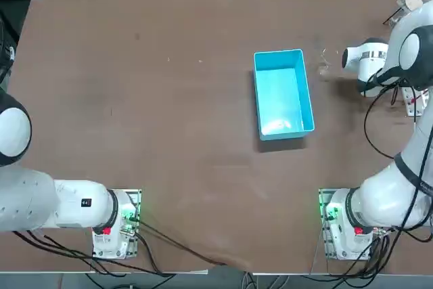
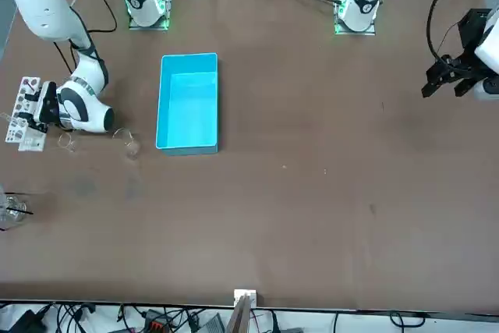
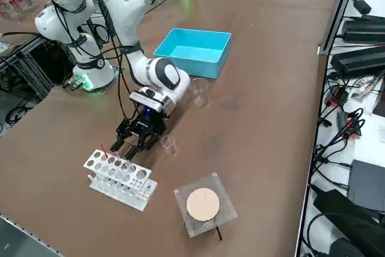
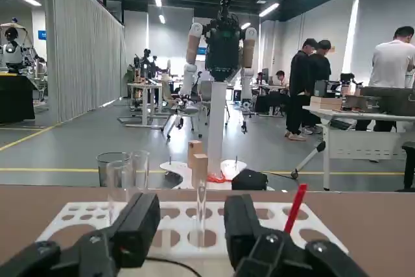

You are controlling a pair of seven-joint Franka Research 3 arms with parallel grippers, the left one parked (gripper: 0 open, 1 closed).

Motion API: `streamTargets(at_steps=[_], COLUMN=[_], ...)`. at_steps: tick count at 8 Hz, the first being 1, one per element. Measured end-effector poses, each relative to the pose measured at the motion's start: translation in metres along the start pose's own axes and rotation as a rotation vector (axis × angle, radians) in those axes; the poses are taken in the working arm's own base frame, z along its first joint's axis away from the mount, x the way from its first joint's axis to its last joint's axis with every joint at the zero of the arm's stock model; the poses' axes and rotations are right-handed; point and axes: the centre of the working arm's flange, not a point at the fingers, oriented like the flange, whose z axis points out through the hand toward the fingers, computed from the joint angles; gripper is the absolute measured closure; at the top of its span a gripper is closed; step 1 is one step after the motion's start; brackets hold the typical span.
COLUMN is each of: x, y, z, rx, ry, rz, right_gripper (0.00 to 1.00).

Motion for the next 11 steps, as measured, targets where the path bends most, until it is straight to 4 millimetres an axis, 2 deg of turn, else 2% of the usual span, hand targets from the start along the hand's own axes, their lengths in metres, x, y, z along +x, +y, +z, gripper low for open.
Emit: streamTargets(at_steps=[4,9,11], x=[-0.0003,-0.0021,-0.0022], y=[0.0025,0.0052,0.0054], z=[0.0092,0.0119,0.0143], rx=[-0.005,-0.005,-0.003], ry=[0.001,-0.002,-0.003], rz=[-0.004,-0.01,-0.011], right_gripper=[0.43,0.58,0.6])
